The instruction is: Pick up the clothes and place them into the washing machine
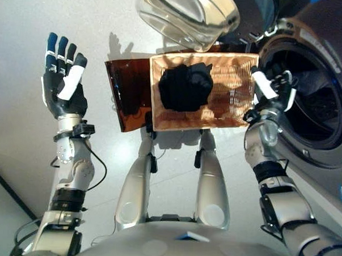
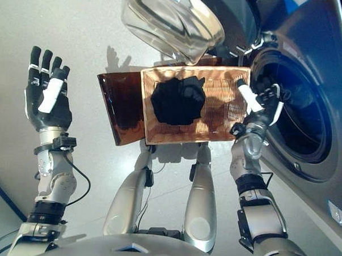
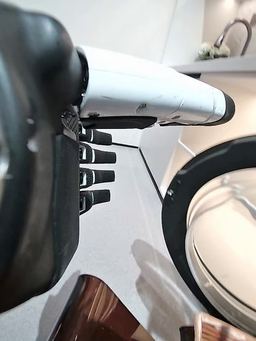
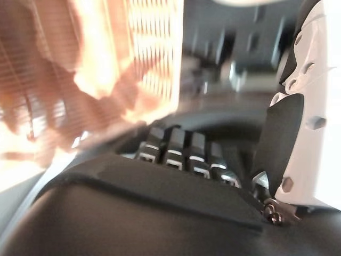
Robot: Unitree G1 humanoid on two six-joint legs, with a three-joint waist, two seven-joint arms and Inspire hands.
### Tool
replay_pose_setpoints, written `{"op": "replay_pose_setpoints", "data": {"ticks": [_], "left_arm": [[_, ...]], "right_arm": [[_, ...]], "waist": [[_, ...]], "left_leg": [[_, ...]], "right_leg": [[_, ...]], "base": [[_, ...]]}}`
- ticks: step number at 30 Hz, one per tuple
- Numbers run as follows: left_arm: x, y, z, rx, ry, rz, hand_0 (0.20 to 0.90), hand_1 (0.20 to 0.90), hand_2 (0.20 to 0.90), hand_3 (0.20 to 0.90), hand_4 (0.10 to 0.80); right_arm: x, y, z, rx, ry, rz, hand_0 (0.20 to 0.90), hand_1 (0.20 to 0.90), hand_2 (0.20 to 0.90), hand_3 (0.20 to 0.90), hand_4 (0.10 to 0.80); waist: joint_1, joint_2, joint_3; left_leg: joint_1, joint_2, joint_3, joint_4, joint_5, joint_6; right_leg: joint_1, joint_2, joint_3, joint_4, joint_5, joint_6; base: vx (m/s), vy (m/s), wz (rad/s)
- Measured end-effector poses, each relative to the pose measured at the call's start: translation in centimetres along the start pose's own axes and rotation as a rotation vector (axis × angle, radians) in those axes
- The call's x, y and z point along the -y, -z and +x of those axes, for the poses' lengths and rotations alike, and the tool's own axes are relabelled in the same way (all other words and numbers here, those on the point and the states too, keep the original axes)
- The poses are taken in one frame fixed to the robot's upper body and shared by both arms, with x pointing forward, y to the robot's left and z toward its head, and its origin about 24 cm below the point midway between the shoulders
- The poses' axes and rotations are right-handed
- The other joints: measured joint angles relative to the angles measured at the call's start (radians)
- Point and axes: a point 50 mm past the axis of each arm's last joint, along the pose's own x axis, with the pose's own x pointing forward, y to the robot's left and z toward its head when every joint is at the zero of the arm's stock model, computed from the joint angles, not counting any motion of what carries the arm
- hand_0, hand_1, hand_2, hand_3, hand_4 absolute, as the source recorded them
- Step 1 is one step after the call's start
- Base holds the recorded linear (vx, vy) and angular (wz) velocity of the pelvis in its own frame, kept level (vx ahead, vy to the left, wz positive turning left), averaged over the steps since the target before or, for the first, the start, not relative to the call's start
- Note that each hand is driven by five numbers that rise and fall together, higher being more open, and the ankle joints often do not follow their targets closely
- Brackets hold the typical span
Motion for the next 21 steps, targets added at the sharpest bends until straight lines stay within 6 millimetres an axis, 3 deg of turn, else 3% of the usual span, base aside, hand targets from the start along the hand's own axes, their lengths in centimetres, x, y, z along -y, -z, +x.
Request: {"op": "replay_pose_setpoints", "data": {"ticks": [6, 17, 21], "left_arm": [[0.0, 0.0, -0.1, 0.010, -0.003, 0.003, 0.900, 0.900, 0.900, 0.900, 0.800], [0.3, 1.4, -0.7, -0.031, -0.019, 0.029, 0.900, 0.900, 0.900, 0.900, 0.800], [0.1, 1.4, -0.9, -0.038, -0.023, 0.041, 0.900, 0.900, 0.900, 0.900, 0.800]], "right_arm": [[-3.0, 1.0, -1.0, 0.007, -0.220, -0.282, 0.900, 0.900, 0.900, 0.900, 0.800], [-4.9, 4.4, -3.7, 0.036, -0.512, -0.876, 0.900, 0.900, 0.900, 0.900, 0.800], [-5.7, 5.8, -4.4, 0.016, -0.552, -0.946, 0.900, 0.900, 0.900, 0.900, 0.800]], "waist": [[0.004, -0.012, -0.025], [0.030, -0.031, -0.042], [0.037, -0.034, -0.044]], "left_leg": [[0.019, 0.000, -0.012, 0.000, -0.007, -0.006], [0.079, 0.005, -0.027, 0.000, -0.005, -0.003], [0.075, 0.007, -0.035, 0.000, -0.004, -0.005]], "right_leg": [[0.027, -0.001, -0.008, -0.001, -0.009, 0.000], [0.112, 0.003, -0.034, -0.027, -0.010, 0.001], [0.112, 0.005, -0.041, -0.027, -0.009, 0.000]], "base": [[0.025, 0.002, 0.05], [0.008, -0.004, 0.04], [-0.048, 0.012, 0.04]]}}
